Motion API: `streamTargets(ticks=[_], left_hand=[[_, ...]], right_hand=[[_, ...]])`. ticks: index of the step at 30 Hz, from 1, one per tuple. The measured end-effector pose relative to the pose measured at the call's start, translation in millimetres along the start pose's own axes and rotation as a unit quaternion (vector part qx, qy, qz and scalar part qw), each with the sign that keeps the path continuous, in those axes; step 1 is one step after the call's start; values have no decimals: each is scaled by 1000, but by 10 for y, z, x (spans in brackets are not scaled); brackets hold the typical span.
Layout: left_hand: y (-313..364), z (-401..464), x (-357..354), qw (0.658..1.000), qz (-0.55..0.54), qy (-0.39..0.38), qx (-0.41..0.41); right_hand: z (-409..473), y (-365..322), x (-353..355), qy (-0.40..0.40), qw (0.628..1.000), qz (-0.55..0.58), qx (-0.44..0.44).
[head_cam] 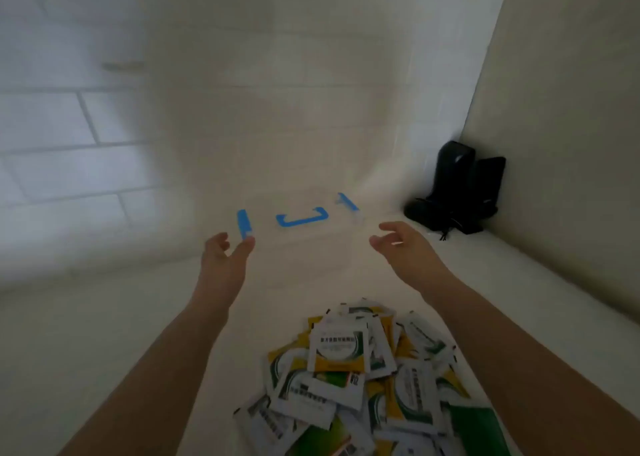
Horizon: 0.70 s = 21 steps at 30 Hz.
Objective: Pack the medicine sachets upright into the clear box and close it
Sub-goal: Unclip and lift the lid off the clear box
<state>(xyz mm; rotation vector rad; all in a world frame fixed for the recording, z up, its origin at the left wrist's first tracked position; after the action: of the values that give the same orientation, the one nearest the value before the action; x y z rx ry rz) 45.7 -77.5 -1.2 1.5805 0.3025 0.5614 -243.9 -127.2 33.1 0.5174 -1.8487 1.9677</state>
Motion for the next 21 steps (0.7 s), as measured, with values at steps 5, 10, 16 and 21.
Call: streamTargets(ticks=[5,10,16,21], left_hand=[[179,388,-174,1000,8,9,-9],[264,420,-246,998,48,23,-29],[181,131,-241,999,24,-6,-31],[86,12,-194,999,-28,-20,3]], right_hand=[[614,28,-268,-19,994,74,-76],[715,64,-308,14,991,114,-63],[149,220,77,58,995,65,-58],[-20,241,171,65,994,52,-68]])
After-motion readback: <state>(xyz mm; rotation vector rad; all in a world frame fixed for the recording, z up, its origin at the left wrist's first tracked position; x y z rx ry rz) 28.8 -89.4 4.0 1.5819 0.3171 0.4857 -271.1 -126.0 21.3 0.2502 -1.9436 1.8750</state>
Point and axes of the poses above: each hand's wrist, its own z-axis towards the middle knuckle, its own x-axis out of the back of the hand, y = z × x, the point moved 9 cm from there along z, towards the middle knuckle, and after that the axes turned 1 degree about y, right-handed, at the moved point
